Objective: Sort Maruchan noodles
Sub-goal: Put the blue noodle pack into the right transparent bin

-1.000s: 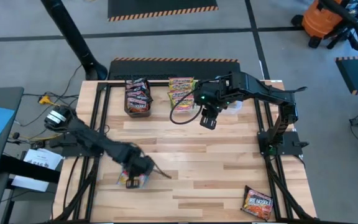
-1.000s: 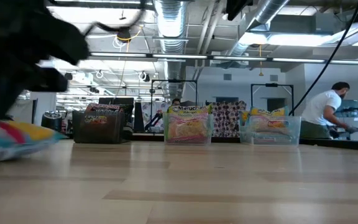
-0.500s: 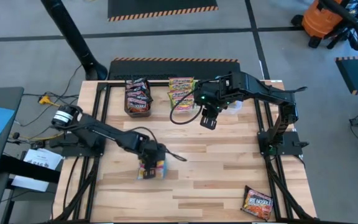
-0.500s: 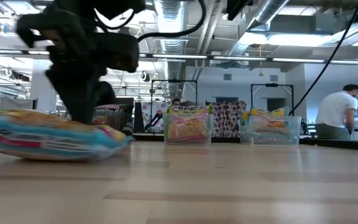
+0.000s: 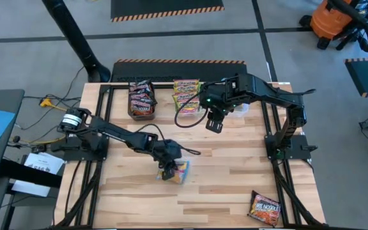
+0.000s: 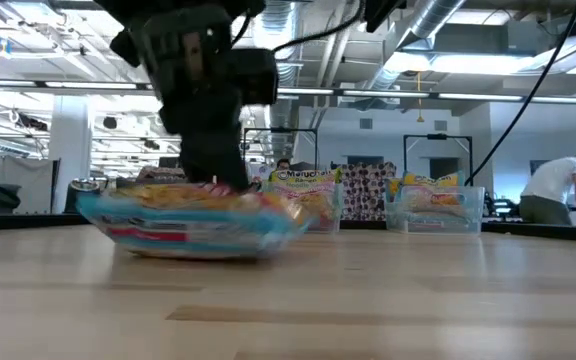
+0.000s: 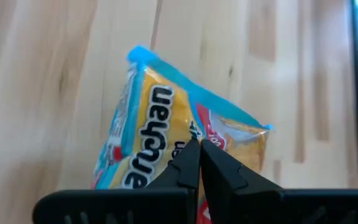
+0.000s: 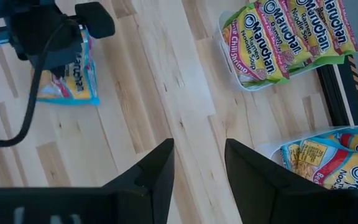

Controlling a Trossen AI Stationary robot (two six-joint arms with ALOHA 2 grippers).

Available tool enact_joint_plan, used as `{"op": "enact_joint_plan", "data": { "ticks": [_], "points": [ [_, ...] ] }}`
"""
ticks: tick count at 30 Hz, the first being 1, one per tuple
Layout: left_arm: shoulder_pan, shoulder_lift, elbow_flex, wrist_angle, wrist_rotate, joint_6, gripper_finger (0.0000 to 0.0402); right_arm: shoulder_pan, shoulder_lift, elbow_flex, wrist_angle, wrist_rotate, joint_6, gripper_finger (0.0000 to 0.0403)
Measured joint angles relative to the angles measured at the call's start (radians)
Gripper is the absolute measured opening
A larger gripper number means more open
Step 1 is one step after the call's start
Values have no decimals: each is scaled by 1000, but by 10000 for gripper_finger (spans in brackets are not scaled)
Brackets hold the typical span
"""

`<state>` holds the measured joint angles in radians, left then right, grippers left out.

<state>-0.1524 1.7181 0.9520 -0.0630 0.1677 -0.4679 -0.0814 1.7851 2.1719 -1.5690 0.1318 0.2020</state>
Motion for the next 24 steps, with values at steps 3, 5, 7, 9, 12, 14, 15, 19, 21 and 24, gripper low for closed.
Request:
{"op": "enact_joint_plan", "data": {
  "ticks": [3, 5, 7, 9, 12, 14, 15, 19, 21, 24],
  "points": [
    [1, -27, 27, -10, 11, 11, 0, 0, 0, 0, -1, 0, 0, 165],
    [0, -54, 51, -55, 10, 19, 0, 0, 0, 0, -1, -2, 0, 165],
    [-2, -81, 74, -90, 3, 22, 0, 2, 0, 0, 0, -6, 1, 165],
    [-3, -113, 86, -126, 2, 22, 0, 3, 0, 0, -1, -6, 1, 166],
    [-3, -158, 95, -147, -2, 20, 0, 5, 0, 0, -1, -6, 12, 166],
    [-3, -186, 104, -159, 1, 19, 0, 9, 0, 0, -2, -6, 30, 165],
    [-4, -206, 106, -171, 0, 14, 0, 9, 0, 0, -2, -6, 36, 166],
    [-11, -296, 119, -204, 0, 11, 0, 28, 0, 0, -2, -10, 36, 170],
    [-18, -353, 119, -209, -24, 10, 0, 39, 2, 0, -1, -11, 36, 177],
    [-28, -432, 118, -224, -78, 11, 0, 58, 3, 0, -2, -11, 36, 193]
  ]
}}
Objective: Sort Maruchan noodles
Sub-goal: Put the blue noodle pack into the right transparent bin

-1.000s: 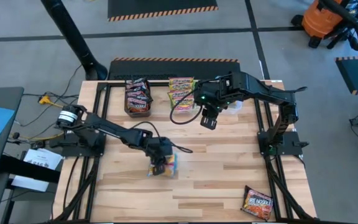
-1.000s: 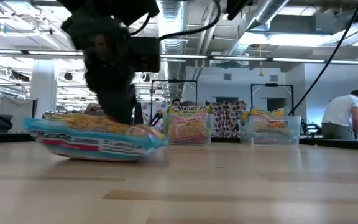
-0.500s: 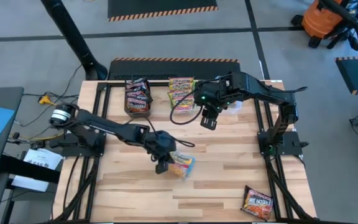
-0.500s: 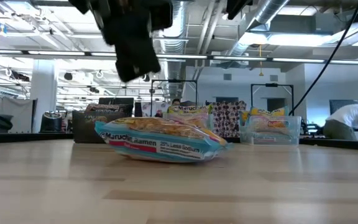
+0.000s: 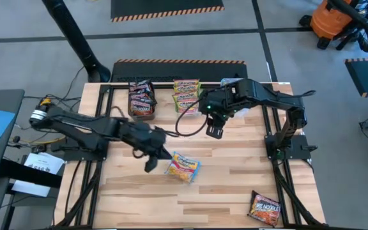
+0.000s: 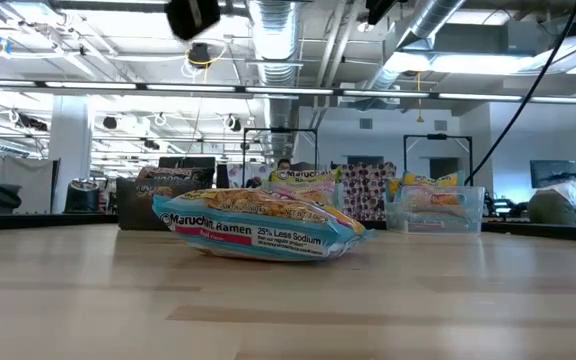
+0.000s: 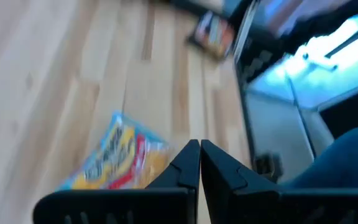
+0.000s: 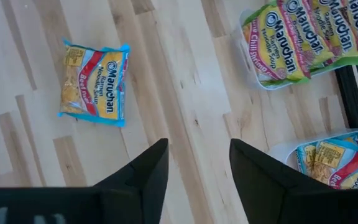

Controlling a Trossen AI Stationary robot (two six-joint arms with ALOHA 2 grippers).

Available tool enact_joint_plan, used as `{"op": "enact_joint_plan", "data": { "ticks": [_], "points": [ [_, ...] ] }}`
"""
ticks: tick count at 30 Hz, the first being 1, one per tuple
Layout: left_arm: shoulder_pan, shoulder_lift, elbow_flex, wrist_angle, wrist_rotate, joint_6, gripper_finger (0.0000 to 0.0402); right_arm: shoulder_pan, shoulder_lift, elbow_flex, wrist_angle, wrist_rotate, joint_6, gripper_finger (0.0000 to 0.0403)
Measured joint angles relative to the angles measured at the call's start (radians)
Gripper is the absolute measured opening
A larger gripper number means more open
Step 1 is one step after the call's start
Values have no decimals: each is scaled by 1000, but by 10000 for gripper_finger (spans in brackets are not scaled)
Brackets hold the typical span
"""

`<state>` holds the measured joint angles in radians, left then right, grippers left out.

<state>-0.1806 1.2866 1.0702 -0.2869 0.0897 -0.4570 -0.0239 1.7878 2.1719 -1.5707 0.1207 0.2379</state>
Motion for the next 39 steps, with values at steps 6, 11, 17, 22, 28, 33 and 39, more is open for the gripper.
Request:
{"op": "enact_joint_plan", "data": {
  "ticks": [6, 11, 17, 22, 28, 33, 39],
  "points": [
    [-11, -139, 0, -14, -73, 31, 0, 39, 0, 0, 12, -5, 45, 227],
    [-11, -223, 0, -23, -76, 34, 0, 70, 1, 0, 42, -66, 141, 235],
    [-11, -309, 0, -63, -69, 47, 0, 117, 1, 0, 135, -157, 225, 235],
    [-11, -370, 0, -62, -60, 120, 0, 154, 28, 3, 200, -160, 288, 235],
    [-11, -424, 0, -77, -59, 148, 0, 198, 106, -1, 222, -159, 287, 235],
    [-11, -444, -1, -130, -49, 161, 0, 211, 213, -2, 242, -159, 279, 235],
    [-11, -459, 1, -182, -44, 158, 0, 198, 320, -1, 270, -241, 269, 235]
  ]
}}
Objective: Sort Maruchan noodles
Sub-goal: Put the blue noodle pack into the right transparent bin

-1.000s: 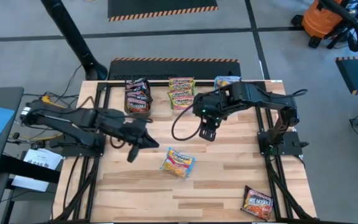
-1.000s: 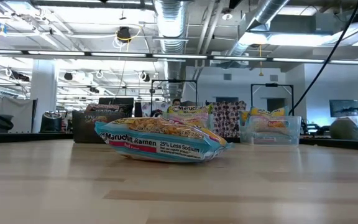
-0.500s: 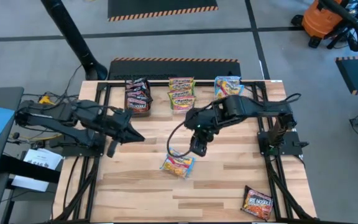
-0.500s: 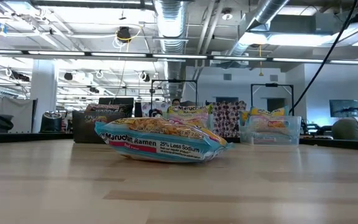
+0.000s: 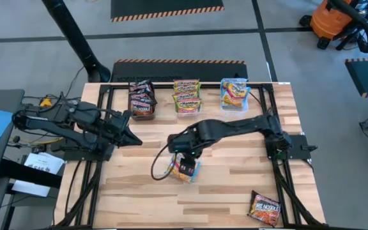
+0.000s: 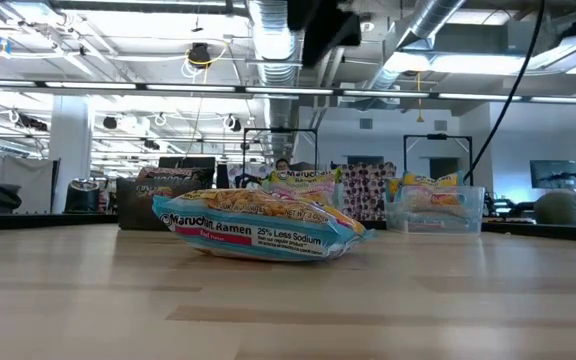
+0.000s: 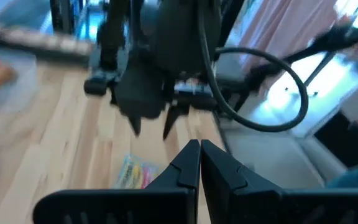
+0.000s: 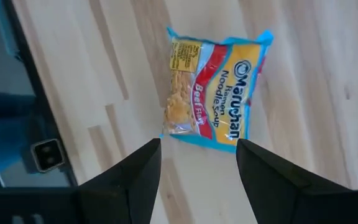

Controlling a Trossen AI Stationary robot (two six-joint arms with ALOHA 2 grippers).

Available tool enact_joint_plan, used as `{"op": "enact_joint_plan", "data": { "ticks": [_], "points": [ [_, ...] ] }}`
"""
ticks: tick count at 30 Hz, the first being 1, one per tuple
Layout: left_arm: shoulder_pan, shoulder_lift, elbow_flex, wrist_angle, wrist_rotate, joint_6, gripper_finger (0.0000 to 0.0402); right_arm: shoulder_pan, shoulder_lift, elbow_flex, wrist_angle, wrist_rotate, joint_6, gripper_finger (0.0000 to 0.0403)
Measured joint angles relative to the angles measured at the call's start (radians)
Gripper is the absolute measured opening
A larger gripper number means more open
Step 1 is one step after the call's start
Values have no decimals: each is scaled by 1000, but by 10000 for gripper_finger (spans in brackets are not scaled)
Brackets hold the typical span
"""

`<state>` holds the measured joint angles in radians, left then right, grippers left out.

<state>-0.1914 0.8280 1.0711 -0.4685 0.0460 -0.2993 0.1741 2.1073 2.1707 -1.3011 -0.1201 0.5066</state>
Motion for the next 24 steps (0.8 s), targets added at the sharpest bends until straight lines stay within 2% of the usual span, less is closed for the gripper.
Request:
{"op": "enact_joint_plan", "data": {
  "ticks": [9, 14, 24],
  "points": [
    [-1, 15, -2, -57, 12, -4, 0, -6, 114, -2, 31, -79, -50, 235],
    [-1, 32, -3, -66, 22, -10, 0, -6, 172, -1, 23, -80, -70, 235],
    [-1, 40, -2, -53, 24, -19, 0, 5, 296, 1, 41, -67, -3, 235]
  ]
}}
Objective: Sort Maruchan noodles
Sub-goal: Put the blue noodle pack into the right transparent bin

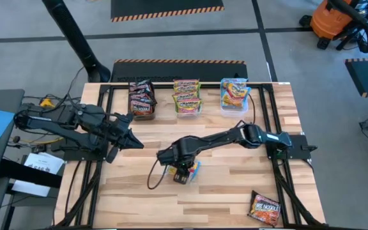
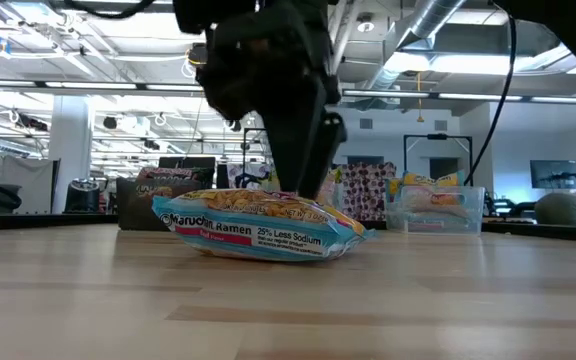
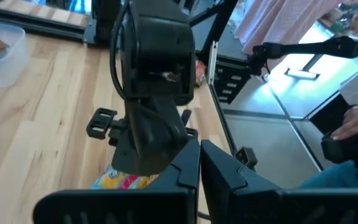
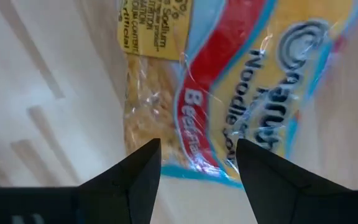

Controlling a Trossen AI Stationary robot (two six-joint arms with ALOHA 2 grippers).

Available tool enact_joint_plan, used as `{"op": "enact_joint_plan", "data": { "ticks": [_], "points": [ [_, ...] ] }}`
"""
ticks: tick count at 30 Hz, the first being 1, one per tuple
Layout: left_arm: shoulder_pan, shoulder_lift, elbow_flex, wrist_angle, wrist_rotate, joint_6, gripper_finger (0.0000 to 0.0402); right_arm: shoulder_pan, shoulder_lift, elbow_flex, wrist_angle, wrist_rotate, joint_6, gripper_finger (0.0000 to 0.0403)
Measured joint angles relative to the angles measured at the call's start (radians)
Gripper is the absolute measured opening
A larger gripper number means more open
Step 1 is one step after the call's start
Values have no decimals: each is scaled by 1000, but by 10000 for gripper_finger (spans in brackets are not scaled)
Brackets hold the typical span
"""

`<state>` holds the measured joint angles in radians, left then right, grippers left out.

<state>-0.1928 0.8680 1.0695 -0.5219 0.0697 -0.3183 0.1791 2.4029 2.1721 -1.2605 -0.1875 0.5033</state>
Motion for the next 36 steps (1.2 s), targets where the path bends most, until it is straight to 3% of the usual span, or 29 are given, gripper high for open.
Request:
{"op": "enact_joint_plan", "data": {
  "ticks": [11, 24, 30, 36],
  "points": [
    [0, 0, 0, -4, 0, 0, 0, 16, 61, 5, 32, -12, 48, 221],
    [0, 0, 0, -12, -2, 0, 0, 15, 65, 3, 11, -24, 73, 11],
    [0, 0, 0, -12, -2, 0, 0, 14, 42, 5, -30, -16, 72, 6],
    [0, 0, 0, -16, -2, 0, 0, 32, 8, 41, -121, 90, 68, 4]
  ]
}}
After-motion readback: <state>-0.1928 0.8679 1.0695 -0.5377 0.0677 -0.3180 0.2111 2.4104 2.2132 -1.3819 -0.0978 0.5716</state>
